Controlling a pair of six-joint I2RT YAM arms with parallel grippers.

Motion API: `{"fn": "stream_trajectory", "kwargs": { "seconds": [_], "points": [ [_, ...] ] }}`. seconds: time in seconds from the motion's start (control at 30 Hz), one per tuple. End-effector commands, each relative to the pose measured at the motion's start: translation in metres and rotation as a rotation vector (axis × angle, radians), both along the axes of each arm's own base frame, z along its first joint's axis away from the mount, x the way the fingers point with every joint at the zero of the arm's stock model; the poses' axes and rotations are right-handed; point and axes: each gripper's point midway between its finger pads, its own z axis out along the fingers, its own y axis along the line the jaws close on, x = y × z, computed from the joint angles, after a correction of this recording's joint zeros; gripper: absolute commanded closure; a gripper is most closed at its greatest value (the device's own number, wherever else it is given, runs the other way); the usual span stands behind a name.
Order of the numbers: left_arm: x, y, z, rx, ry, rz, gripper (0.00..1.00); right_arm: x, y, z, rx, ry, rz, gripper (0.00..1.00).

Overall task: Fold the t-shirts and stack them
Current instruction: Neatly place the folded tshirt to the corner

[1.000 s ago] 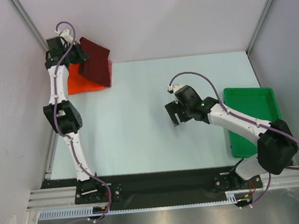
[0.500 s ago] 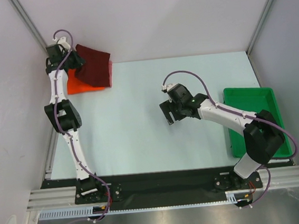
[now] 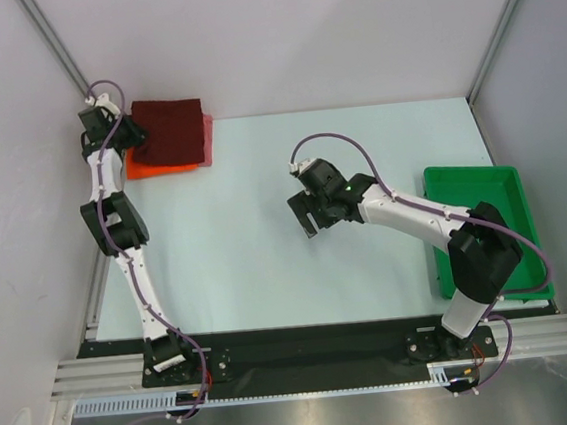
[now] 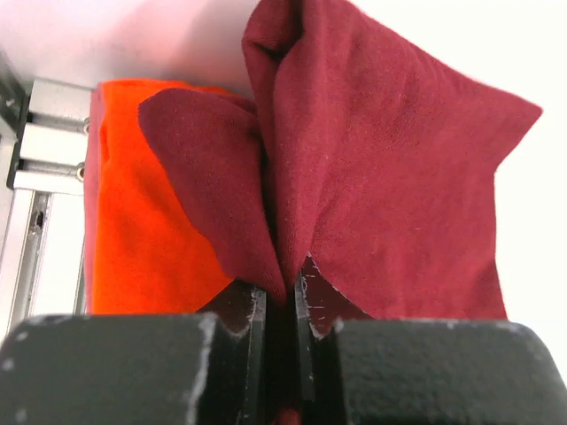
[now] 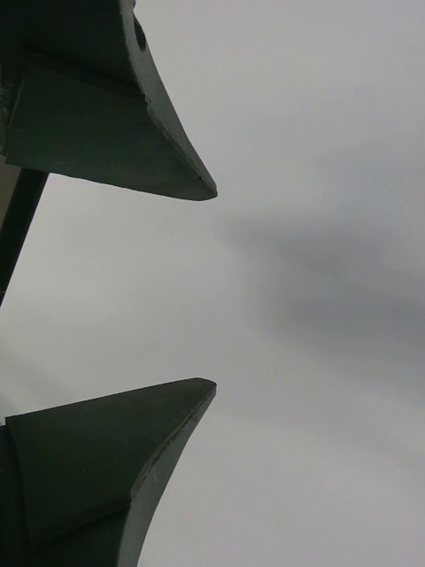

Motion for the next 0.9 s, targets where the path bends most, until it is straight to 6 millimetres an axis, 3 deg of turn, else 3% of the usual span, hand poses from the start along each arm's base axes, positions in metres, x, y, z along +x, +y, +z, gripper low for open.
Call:
{"fn": "stream_trajectory", "kwargs": {
  "seconds": [0.0,0.07,0.1,0.23,0.33,0.37,0.4,0.43,0.5,0.53,0.63,0.73,0.77,0.87],
  "points": [
    [0.011,0.024,0.035,0.022,-0.112,0.066,0.91,0.003,-0.002,0.015,-0.021,-0.030,-0.027,0.13],
    [0.006,0.027,0.027,0.014,-0.092,0.082,0.98,0.001,-0.002,0.020,-0.026,-0.041,-0.027,0.13],
    [0.005,0.029,0.040,0.020,-0.111,0.097,0.99,0.001,-0.001,0.024,-0.025,-0.050,-0.023,0.13],
    [-0.002,0.039,0.049,0.014,-0.082,0.184,1.00,-0.001,-0.003,0.033,-0.040,-0.066,-0.017,0.13],
    [-0.012,0.043,0.077,0.024,-0.082,0.226,1.00,-0.002,-0.001,0.035,-0.029,-0.075,-0.022,0.13],
    [-0.017,0.045,0.064,0.020,-0.053,0.238,0.96,-0.003,0.000,0.035,-0.024,-0.073,-0.022,0.13],
    [-0.016,0.047,0.068,0.026,-0.074,0.244,0.89,-0.007,0.003,0.032,-0.023,-0.068,-0.010,0.13],
    [-0.015,0.050,0.059,0.021,-0.061,0.248,0.75,-0.007,0.004,0.035,-0.015,-0.077,-0.010,0.13],
    [-0.011,0.054,0.069,0.005,-0.077,0.241,0.70,-0.011,0.004,0.033,-0.019,-0.077,-0.007,0.13],
    [-0.009,0.056,0.069,0.007,-0.076,0.250,0.62,-0.012,0.004,0.035,-0.013,-0.083,-0.008,0.13],
    [-0.011,0.059,0.084,0.019,-0.105,0.279,0.53,-0.015,0.002,0.034,-0.011,-0.079,-0.012,0.13],
    [-0.018,0.053,0.115,0.072,-0.132,0.306,0.48,-0.018,0.001,0.038,-0.003,-0.086,-0.017,0.13],
    [-0.020,0.039,0.132,0.091,-0.151,0.294,0.47,-0.018,0.000,0.041,0.002,-0.090,-0.017,0.13],
    [-0.020,0.012,0.154,0.102,-0.200,0.234,0.45,-0.019,0.001,0.044,0.007,-0.099,-0.011,0.13]
  ]
}}
